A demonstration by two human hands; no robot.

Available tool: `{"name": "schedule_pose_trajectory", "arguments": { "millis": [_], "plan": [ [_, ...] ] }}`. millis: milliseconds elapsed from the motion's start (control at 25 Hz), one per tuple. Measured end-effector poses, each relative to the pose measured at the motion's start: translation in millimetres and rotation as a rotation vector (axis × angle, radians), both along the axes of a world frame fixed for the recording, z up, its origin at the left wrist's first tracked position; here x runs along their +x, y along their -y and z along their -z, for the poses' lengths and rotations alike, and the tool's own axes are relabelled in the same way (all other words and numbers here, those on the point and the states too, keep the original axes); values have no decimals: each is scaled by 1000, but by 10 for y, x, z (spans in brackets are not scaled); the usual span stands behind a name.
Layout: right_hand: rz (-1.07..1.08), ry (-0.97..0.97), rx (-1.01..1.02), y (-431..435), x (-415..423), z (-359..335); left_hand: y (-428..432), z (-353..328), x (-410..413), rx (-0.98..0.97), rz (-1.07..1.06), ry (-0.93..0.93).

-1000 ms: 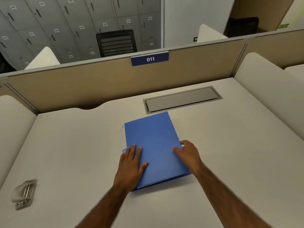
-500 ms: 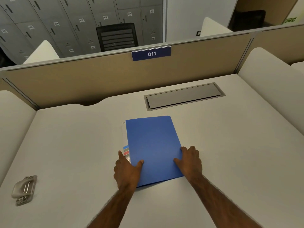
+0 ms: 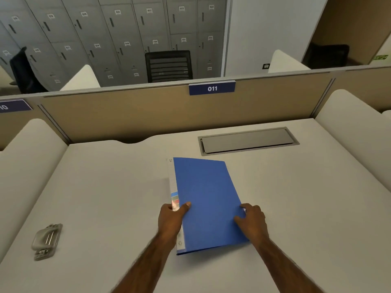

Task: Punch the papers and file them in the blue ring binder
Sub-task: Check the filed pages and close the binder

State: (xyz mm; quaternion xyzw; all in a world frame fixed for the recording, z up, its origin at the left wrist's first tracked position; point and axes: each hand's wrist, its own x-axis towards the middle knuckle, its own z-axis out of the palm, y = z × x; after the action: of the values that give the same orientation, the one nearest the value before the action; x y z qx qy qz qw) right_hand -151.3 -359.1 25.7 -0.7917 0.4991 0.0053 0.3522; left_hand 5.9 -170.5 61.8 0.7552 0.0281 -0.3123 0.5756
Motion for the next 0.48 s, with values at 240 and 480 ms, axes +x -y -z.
{"name": "schedule_pose_trajectory", "arguments": {
  "millis": [240, 480],
  "plan": [
    [163, 377, 305, -191, 396, -358, -443, -334, 451, -62, 6, 45],
    [153, 494, 247, -481, 1251, -536, -798, -444, 1128, 69, 37, 268]
  ]
}}
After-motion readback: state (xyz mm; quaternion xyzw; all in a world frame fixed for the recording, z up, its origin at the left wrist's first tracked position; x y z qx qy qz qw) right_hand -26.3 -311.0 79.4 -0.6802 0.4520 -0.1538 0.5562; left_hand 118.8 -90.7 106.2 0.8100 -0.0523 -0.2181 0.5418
